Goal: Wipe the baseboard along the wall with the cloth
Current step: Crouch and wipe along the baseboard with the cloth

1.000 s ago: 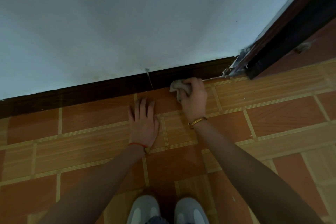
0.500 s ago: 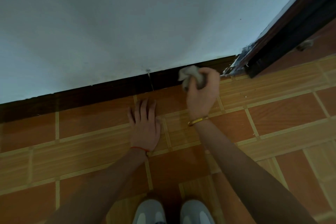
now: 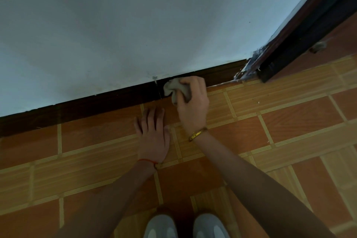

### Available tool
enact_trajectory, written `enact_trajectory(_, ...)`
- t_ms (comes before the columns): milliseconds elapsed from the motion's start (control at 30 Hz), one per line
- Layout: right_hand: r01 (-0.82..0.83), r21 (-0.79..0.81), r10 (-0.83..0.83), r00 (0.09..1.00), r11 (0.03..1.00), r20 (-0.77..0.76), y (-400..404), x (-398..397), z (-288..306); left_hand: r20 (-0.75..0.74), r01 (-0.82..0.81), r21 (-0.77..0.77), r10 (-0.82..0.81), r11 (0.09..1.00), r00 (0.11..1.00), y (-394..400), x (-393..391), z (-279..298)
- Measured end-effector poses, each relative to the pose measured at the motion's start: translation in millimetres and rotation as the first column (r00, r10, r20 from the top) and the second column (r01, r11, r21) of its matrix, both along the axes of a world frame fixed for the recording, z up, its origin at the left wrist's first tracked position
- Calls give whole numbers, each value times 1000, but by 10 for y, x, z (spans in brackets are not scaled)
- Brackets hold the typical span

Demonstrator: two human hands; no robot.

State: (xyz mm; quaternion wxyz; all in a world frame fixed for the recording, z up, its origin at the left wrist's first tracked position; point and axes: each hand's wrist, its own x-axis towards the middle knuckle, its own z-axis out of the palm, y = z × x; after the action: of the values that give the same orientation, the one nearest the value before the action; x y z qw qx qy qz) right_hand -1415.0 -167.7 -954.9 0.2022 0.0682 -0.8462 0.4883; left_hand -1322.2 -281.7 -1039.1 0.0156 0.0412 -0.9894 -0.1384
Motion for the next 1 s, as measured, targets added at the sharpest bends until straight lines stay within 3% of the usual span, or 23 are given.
enact_trajectory(200,433,-128,-432,901,892,36,501,-266,71,7,2,-4,-2,1000,1000,6,-1,-4)
enact_trajectory(300,378,-106,-375,926,920,48,446,-256,83,13,-4,-11,4,1000,1000,13,1,-7)
enact_trajectory(433,76,-17,-76,997,997,9,40,-4,12,5,-1,7,1,1000,1000,19,1,-2)
enact_trajectory(533,-14,3,14,1000,1000,19,-22,6,-27,-6,9,-12,-9,1000,1000,7,7,-5)
enact_trajectory(633,51,4,-51,998,999,-34,148,-79,-6,-2,8,1,-8,1000,1000,5,5,7)
enact_trajectory(700,217,-30,-218,975,976,-30,341,-169,32,9,4,2,-4,1000,1000,6,7,9)
enact_trajectory(767,437,-113,-439,898,892,0,573,-318,78,23,4,1,-4,1000,1000,9,7,8)
enact_trajectory(833,540,-186,-545,838,821,30,777,-471,114,36,3,-5,-3,1000,999,6,6,5)
enact_trajectory(1000,399,-104,-398,917,911,32,611,-362,50,40,-3,-13,4,1000,999,17,1,6)
